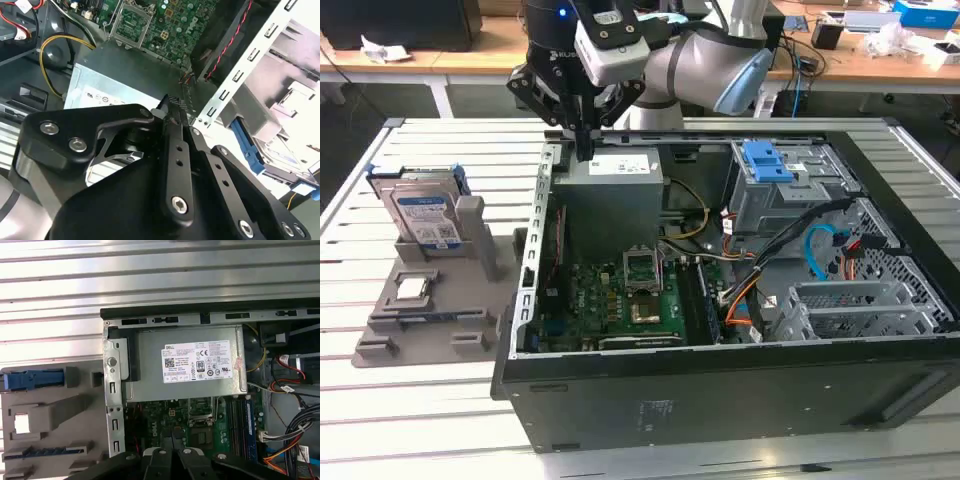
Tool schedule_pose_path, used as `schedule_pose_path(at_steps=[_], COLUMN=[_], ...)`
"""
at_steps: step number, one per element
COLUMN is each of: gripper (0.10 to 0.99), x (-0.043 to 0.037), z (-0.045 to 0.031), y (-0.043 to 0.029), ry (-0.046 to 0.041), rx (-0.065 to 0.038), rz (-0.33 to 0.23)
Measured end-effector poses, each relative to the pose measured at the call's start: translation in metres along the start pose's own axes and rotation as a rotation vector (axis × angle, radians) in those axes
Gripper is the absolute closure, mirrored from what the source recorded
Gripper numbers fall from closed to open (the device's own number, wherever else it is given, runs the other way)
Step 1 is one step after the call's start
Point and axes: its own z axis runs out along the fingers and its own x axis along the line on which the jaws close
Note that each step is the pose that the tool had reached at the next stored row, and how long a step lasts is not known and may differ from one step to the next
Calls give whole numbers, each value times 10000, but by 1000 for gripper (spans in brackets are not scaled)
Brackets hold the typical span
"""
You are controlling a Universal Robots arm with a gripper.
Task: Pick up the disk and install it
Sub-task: 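Reach for the disk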
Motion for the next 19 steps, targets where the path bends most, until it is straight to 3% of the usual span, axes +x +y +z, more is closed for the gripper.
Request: schedule_pose_path(at_steps=[1,4,11,13,19], gripper=[980,980,980,980,980], x=[10,165,362,497,804], z=[0,-4,-10,-14,-22], y=[0,-12,-27,-37,-60], ry=[0,0,0,0,0], rx=[0,0,0,0,0], rz=[2,-1,0,-1,-1])
